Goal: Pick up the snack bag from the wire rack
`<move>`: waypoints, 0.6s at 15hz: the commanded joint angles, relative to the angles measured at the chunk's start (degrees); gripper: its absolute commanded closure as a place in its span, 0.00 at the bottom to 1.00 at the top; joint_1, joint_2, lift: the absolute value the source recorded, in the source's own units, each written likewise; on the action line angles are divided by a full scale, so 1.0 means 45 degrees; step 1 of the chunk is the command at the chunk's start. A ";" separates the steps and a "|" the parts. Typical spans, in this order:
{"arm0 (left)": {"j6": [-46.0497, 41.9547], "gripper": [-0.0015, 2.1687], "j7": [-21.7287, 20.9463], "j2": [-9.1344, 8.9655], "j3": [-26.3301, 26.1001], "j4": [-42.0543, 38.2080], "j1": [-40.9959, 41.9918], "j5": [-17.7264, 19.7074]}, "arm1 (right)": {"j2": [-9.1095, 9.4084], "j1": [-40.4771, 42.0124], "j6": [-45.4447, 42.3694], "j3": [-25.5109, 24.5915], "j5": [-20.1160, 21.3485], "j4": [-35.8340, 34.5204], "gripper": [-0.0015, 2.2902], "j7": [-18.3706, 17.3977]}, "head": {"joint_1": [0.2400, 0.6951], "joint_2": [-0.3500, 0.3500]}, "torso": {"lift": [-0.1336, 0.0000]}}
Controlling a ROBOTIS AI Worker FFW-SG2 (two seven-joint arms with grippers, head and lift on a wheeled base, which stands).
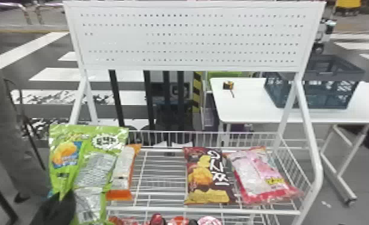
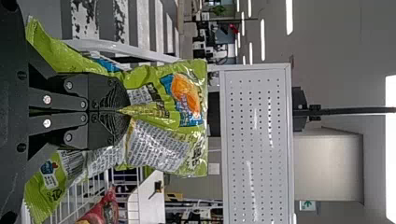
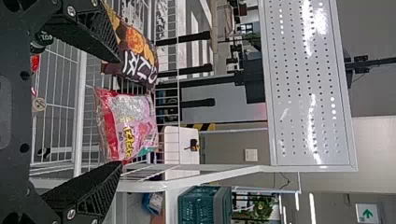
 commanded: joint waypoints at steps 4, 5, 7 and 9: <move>0.0000 0.84 0.0000 -0.0025 0.0000 0.0001 0.0000 0.0000 | 0.0011 -0.0019 0.0195 0.0000 -0.0020 0.0000 0.05 0.0002 | 0.57 0.50 | 1.00; 0.0000 0.84 0.0000 -0.0025 0.0000 -0.0019 0.0000 0.0000 | 0.0011 -0.0019 0.0195 -0.0020 0.0000 0.0000 0.05 0.0002 | 0.57 0.50 | 1.00; 0.0000 0.84 0.0000 -0.0025 0.0000 -0.0019 0.0000 -0.0019 | 0.0011 -0.0039 0.0235 -0.0020 0.0000 0.0000 0.05 0.0002 | 0.57 0.50 | 1.00; -0.0078 0.84 0.0020 -0.0025 0.0000 -0.0019 0.0000 -0.0039 | 0.0011 -0.0078 0.0274 0.0000 0.0000 0.0040 0.05 0.0002 | 0.57 0.50 | 1.00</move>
